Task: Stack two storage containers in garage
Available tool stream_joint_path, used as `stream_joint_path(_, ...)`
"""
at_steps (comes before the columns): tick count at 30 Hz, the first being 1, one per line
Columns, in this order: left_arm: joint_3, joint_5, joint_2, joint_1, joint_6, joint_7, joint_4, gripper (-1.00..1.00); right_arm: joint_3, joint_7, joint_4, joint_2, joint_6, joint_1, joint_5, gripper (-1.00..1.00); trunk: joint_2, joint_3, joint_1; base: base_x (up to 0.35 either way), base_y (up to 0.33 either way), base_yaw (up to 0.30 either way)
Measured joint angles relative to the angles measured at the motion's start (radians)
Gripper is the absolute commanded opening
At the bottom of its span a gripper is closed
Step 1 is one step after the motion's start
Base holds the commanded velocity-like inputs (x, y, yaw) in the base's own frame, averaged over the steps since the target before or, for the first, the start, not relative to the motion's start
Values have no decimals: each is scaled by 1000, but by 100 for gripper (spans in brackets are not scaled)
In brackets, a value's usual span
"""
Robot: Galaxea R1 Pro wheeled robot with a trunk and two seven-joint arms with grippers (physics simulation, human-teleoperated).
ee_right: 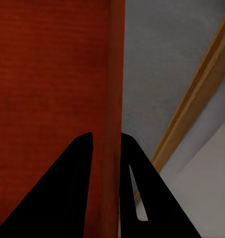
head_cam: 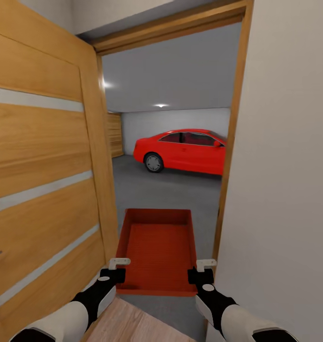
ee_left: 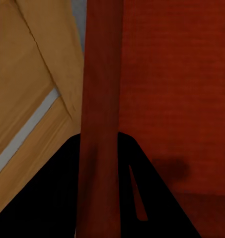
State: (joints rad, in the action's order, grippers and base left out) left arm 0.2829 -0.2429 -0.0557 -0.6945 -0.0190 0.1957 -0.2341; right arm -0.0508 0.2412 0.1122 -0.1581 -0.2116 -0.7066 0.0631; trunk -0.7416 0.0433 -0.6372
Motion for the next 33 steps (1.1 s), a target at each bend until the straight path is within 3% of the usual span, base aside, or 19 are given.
stream_joint_path(9,1,0,0,0,0,1,-1,-100,1,0,1,0,0,0,1,-100,0,0,0,251,236,-273)
stream_joint_path(22,0,1,2,0,0,-2,-1,-100,1,0,0,-1,-1,0,0,-100,0,0,0,251,236,-43)
stream_joint_path(33,-2,2,0,0,-1,0,0,-100,-4,0,0,0,0,0,-4,-100,0,0,0,251,237,-265)
